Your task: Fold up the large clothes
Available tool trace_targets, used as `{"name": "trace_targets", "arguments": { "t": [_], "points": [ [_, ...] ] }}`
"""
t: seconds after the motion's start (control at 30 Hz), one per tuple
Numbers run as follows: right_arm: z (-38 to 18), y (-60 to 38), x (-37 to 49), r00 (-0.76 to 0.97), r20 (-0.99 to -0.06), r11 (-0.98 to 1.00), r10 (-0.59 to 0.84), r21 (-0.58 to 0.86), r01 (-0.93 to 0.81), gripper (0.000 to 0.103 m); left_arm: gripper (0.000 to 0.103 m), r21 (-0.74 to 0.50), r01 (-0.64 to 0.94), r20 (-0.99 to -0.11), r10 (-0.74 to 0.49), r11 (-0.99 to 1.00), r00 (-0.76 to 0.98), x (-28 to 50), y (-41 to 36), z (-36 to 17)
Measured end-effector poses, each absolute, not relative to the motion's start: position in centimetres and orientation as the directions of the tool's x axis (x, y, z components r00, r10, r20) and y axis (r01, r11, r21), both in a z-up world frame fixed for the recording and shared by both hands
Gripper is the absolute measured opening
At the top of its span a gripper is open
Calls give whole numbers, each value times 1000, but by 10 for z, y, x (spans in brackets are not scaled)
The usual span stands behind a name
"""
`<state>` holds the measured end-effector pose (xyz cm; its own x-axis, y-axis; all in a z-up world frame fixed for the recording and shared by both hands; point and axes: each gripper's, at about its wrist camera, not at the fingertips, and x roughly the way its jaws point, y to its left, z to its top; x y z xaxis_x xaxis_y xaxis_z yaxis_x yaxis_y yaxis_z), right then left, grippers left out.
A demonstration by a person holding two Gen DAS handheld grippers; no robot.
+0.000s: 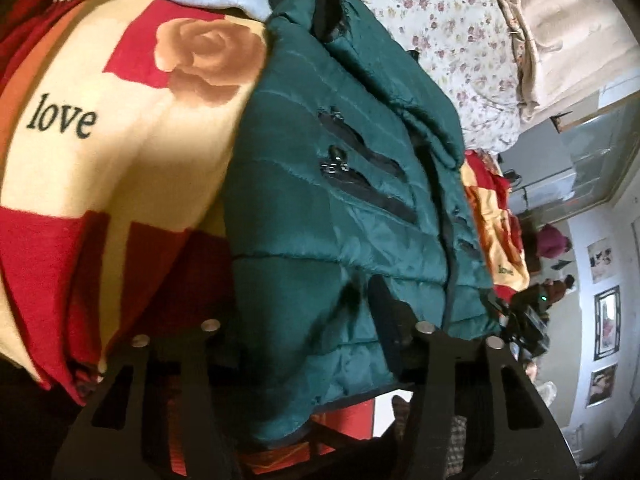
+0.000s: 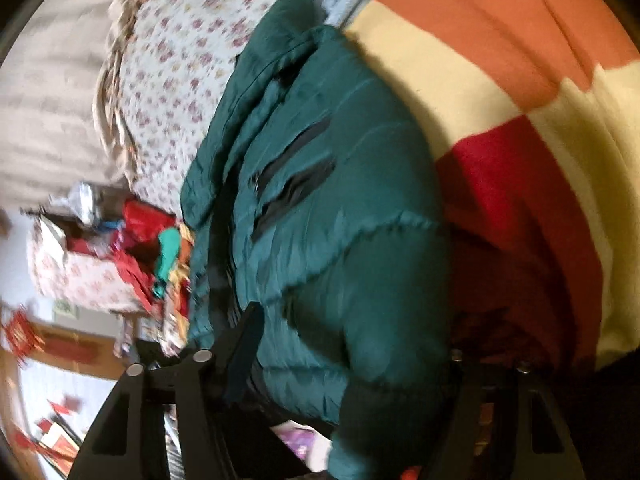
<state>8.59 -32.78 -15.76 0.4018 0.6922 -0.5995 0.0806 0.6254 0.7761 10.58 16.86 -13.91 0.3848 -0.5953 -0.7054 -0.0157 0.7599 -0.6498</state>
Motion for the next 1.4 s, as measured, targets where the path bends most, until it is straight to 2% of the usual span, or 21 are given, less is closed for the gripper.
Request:
{"name": "trace_targets", "arguments": {
  "t": [0.2, 0.37, 0.47, 0.53, 0.57, 0.6, 0.67, 0.77, 0.87, 1.07, 1.4],
  "points": [
    [-170, -308, 85, 382, -632, 668, 674, 743, 51, 61, 44, -633, -63, -726, -564, 771, 393, 105, 171, -145],
    [-175, -307, 84, 416, -616, 662, 669, 749, 46, 61, 54, -583, -56, -759, -518, 811, 393, 108, 158, -142],
    [-174, -309, 82, 424, -616, 664, 663, 746, 46, 59, 54, -535, -69, -788, -468, 842, 400, 106, 150, -139],
    [-170, -306, 80, 433, -639, 692, 636, 721, 46, 52, 42, -470, -93, -824, -400, 878, 401, 105, 144, -137],
    [-168, -306, 78, 439, -651, 709, 619, 704, 45, 47, 26, -434, -107, -843, -361, 895, 399, 105, 141, -135],
    [-166, -305, 78, 443, -657, 717, 611, 696, 44, 44, 18, -416, -114, -851, -342, 902, 399, 105, 139, -131],
    [-160, -306, 77, 456, -661, 726, 595, 686, 49, 32, 13, -416, -115, -846, -338, 902, 411, 103, 138, -122],
    [-148, -310, 76, 478, -635, 706, 607, 707, 44, 22, 12, -409, -109, -835, -323, 906, 445, 98, 136, -102],
    [-127, -313, 72, 506, -606, 699, 613, 715, 9, 19, 12, -425, -104, -816, -330, 899, 475, 92, 135, -84],
    [-89, -311, 53, 530, -573, 709, 625, 701, -77, 18, 11, -473, -76, -780, -377, 878, 499, 73, 136, -55],
    [-67, -303, -2, 488, -585, 727, 648, 667, -164, 17, 11, -517, -77, -765, -420, 852, 488, 20, 148, -43]
  ]
}}
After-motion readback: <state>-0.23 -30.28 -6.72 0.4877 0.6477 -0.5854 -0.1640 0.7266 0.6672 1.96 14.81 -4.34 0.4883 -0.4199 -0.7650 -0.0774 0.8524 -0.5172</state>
